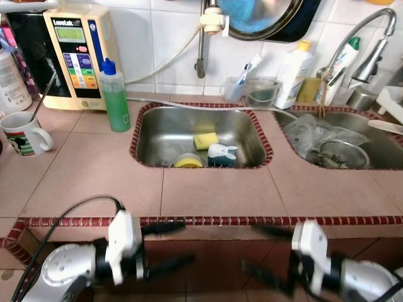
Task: Kitchen organization
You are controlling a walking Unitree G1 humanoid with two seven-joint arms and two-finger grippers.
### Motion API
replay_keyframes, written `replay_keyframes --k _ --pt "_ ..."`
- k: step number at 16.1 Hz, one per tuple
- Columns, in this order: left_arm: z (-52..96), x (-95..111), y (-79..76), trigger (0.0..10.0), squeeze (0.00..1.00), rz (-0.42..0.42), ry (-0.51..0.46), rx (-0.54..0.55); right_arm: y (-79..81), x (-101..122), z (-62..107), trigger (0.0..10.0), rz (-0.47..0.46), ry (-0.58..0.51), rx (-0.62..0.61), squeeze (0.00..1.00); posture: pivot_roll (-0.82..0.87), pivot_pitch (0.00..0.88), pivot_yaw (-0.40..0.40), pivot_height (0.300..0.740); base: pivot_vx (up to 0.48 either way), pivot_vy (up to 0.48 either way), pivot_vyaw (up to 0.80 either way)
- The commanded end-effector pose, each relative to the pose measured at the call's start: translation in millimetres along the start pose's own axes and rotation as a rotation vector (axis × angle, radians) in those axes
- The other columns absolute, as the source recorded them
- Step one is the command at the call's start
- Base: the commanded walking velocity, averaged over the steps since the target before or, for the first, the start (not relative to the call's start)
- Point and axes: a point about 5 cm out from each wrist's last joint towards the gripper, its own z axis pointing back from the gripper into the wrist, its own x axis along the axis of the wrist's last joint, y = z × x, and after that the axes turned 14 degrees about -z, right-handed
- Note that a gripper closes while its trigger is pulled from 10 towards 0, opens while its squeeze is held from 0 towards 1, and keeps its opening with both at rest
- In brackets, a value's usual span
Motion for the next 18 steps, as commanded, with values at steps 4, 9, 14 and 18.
replay_keyframes --k 4,9,14,18 --pt "9.7 -49 -32.3 10.0 0.0 0.002 0.202 -0.177 -2.1 -48 5.6 10.0 -0.191 0.158 0.039 0.0 -0.1 0.0 -0.05 0.74 0.0 0.0 0.0" --pt "6.1 -128 -53.4 10.0 0.0 0.1 0.559 -0.197 -36.0 -125 3.3 10.0 -0.45 0.209 -0.391 0.0 -0.1 0.0 -0.04 0.74 0.0 0.0 0.0" --pt "7.2 -167 -74.1 10.0 0.0 0.103 0.865 -0.184 -33.1 -171 7.0 10.0 -0.618 0.281 -0.681 0.0 -0.07 0.0 -0.047 0.74 0.0 0.0 0.0" --pt "9.7 -186 -78.1 10.0 0.0 0.167 1.11 0.182 -27.5 -196 16.9 10.0 -0.632 0.409 -1.005 0.0 -0.06 0.0 -0.043 0.74 0.0 0.0 0.0"
